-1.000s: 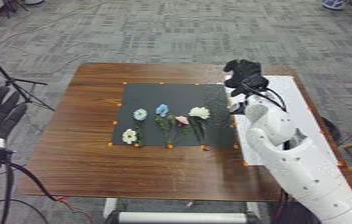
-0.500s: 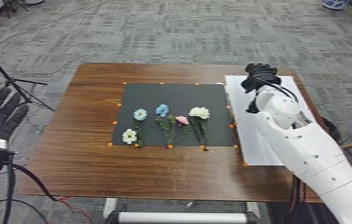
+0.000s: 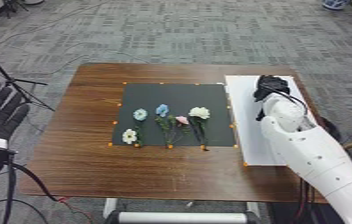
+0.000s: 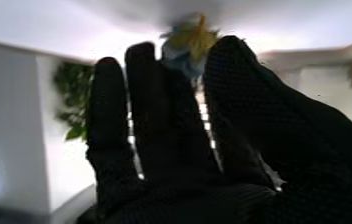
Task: Arrange flowers
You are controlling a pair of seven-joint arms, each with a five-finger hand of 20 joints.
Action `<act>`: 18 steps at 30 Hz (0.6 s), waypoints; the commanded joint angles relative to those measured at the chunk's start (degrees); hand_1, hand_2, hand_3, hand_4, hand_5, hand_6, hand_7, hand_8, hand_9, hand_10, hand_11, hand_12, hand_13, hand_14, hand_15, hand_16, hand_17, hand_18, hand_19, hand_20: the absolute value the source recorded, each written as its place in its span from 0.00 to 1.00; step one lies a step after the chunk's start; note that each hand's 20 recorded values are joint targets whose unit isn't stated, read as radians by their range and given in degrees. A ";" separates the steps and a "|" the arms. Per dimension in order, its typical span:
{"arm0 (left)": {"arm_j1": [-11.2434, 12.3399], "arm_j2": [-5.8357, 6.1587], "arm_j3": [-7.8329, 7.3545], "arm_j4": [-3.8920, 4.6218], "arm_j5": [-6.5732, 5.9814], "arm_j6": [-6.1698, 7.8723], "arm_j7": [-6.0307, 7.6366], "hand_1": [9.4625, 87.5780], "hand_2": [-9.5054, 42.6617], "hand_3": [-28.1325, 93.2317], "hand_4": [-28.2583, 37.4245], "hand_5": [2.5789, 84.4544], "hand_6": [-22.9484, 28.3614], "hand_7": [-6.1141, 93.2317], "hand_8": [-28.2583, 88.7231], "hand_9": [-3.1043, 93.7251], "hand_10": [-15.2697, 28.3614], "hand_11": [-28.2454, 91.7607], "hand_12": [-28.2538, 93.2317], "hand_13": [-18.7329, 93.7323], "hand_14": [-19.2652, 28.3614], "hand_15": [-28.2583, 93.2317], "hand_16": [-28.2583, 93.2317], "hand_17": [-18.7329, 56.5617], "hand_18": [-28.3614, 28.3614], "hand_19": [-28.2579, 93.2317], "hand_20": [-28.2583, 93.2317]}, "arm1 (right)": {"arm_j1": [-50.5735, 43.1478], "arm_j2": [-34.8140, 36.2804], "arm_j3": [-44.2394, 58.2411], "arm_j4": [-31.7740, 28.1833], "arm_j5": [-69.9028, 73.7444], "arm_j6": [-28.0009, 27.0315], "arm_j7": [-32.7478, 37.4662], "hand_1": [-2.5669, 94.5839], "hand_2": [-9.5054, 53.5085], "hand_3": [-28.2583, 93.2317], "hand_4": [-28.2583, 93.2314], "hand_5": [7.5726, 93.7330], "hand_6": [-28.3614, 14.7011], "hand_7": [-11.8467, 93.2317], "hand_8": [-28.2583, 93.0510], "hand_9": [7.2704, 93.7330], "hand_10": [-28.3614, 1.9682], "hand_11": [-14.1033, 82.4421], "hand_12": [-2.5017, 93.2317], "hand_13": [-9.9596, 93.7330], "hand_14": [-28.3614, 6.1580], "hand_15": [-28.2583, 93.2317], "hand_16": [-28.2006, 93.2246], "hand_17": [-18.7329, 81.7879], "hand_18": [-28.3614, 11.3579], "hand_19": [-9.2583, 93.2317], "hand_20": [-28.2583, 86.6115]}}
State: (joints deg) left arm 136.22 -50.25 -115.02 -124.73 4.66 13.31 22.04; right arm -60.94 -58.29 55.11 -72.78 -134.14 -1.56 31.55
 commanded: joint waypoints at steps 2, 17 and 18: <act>-0.11 0.21 -0.02 -0.15 -0.17 -0.58 0.11 0.19 0.51 0.81 0.00 0.41 0.58 0.11 0.19 0.36 0.59 0.31 0.32 0.36 0.65 0.36 0.20 0.21 0.67 0.37 0.31 | -0.68 -0.32 -1.36 1.21 -1.44 1.64 0.49 0.60 0.00 0.91 0.00 0.58 0.60 0.29 0.12 0.60 0.50 0.34 0.19 0.60 0.51 0.59 0.34 0.45 0.17 0.84 0.46; 0.60 0.20 -0.39 -0.33 -0.57 -0.60 0.58 0.19 0.51 0.81 0.00 0.42 0.58 0.11 0.19 0.37 0.60 0.31 0.32 0.36 0.65 0.36 0.20 0.21 0.67 0.38 0.32 | -11.90 5.18 3.39 -16.66 0.01 8.23 0.89 0.70 0.00 0.80 0.00 0.78 0.68 0.40 0.25 0.91 0.72 0.30 0.51 0.76 0.68 0.59 0.59 0.49 0.16 0.84 0.54; 0.61 0.17 -0.53 -0.36 -0.43 -0.65 0.45 0.19 0.51 0.81 0.00 0.42 0.58 0.11 0.19 0.37 0.60 0.31 0.32 0.36 0.65 0.37 0.20 0.21 0.67 0.38 0.32 | -13.69 5.72 4.32 -19.13 -0.46 8.65 0.46 0.70 0.00 0.80 0.00 0.78 0.68 0.40 0.25 0.91 0.72 0.30 0.51 0.76 0.68 0.59 0.59 0.49 0.16 0.84 0.54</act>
State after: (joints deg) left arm 136.16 -49.84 -114.96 -124.73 4.28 13.27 22.32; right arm -67.10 -56.63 56.92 -80.61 -134.51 3.21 32.80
